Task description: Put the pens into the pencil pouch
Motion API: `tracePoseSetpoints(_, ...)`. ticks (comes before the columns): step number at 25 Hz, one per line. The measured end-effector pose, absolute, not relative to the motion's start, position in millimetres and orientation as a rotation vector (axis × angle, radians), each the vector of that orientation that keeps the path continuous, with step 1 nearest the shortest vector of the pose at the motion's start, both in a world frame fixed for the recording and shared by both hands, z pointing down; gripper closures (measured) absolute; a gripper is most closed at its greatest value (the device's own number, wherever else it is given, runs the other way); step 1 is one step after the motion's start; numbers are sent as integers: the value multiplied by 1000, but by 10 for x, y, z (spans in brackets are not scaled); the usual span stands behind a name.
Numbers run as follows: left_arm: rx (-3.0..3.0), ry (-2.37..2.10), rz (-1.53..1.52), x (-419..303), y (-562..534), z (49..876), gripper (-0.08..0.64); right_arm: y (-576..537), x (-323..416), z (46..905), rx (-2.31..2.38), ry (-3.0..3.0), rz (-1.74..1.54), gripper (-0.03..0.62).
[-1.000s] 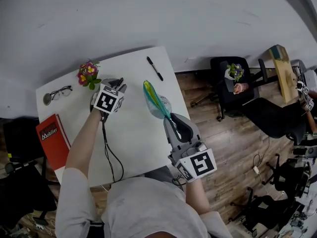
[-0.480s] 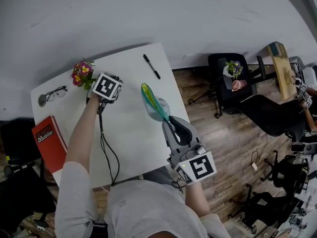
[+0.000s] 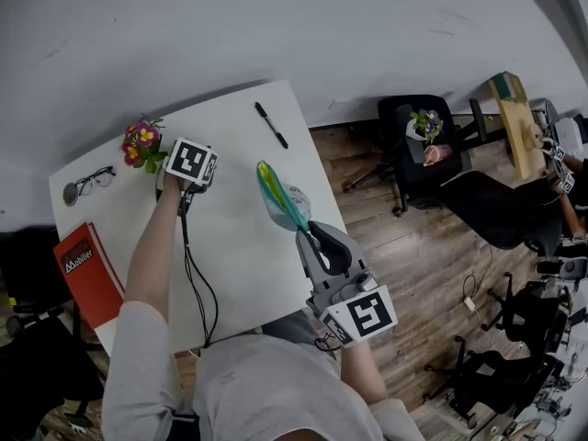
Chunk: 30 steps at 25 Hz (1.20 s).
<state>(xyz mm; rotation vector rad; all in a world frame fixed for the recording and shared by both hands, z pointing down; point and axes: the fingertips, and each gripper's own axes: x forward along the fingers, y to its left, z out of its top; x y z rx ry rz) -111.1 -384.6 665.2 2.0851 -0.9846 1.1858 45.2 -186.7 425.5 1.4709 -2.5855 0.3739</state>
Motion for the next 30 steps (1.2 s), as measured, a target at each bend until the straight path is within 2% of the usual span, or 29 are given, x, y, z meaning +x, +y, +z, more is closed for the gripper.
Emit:
tracePoseSetpoints(1, 2080, -991, 1187, -1113, -3833, 6656, 486, -1869, 441, 4262, 1464, -2588, 375, 526)
tracePoseSetpoints(4, 2092, -995, 1191, -1104, -3771, 6640, 488, -1887, 409, 4290, 1448, -2598, 390, 526)
tracePoseSetpoints(8, 2184, -1007, 979, -981, -3691, 6363, 488, -1919, 359, 4322, 1432, -2615, 401, 526)
tracePoseSetpoints(14, 2394, -1072, 616, -872, -3543, 5514, 488, -1973, 261, 4295, 1378, -2644, 389, 526)
tracePoseSetpoints(30, 2682, -1362, -143, -1271, -2842, 3475, 488, -1960, 27, 4107, 1262, -2770, 385, 526)
